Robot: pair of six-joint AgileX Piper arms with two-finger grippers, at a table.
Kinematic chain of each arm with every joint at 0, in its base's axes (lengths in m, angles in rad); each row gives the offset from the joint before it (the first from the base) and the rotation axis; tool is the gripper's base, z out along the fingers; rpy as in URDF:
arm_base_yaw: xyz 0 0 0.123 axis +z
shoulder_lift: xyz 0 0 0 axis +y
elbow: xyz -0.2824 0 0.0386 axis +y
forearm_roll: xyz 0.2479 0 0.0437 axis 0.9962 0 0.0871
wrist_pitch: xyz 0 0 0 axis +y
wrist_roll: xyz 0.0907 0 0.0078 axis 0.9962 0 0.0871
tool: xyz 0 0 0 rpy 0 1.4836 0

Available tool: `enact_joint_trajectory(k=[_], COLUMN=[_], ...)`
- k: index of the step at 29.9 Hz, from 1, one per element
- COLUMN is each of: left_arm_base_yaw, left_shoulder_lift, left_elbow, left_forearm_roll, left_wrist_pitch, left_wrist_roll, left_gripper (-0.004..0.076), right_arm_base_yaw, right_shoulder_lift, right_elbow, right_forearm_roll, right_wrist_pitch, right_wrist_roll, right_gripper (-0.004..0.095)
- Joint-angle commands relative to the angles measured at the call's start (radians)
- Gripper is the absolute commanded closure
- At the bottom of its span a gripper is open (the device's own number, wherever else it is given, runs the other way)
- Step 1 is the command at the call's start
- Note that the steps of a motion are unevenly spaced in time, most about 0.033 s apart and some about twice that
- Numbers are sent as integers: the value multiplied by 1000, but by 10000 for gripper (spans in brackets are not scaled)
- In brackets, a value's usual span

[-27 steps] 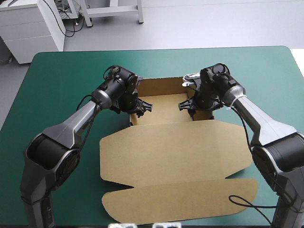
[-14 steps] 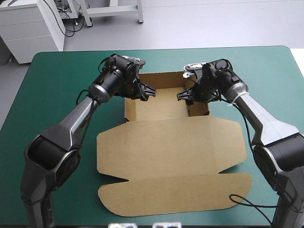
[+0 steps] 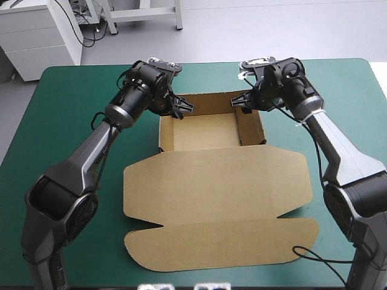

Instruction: Fold the box

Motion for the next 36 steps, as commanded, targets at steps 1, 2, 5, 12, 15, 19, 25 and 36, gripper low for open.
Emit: enact_joint_trajectory(k=[1,2,5,12,15,19,25,36], left_arm_base_yaw=[2,2,2,-2,-2,-2,-2,-2], left_shoulder_lift=[-107,-118,-166,-340,-438,-579,-834,-1376], left_elbow=[-41,-41,-41,-41,-39,26,321,914], left_forearm_roll=[13,13,1,-11,2,76,79,80], left_wrist_pitch=[43,43,43,43,43,43,41,-65], left_wrist_roll=[23,23,29,31,49,49,49,-3], left_gripper=[465,626,712,731,731,731,731,731], right_arm_base_yaw=[-7,-7,-7,-7,-7,-7,-7,-7], right_shoulder_lift=[-53,-53,-53,-55,-55,-53,-53,-53], right_elbow=[-61,-70,-88,-104,-104,-104,-104,-103], right_forearm_roll=[-21,-24,-26,-19,18,41,39,39], right_wrist_pitch=[6,24,64,138,138,138,138,138], right_wrist_roll=[0,0,-7,-40,-46,-67,-86,-93], right_gripper=[289,289,289,289,289,289,289,289])
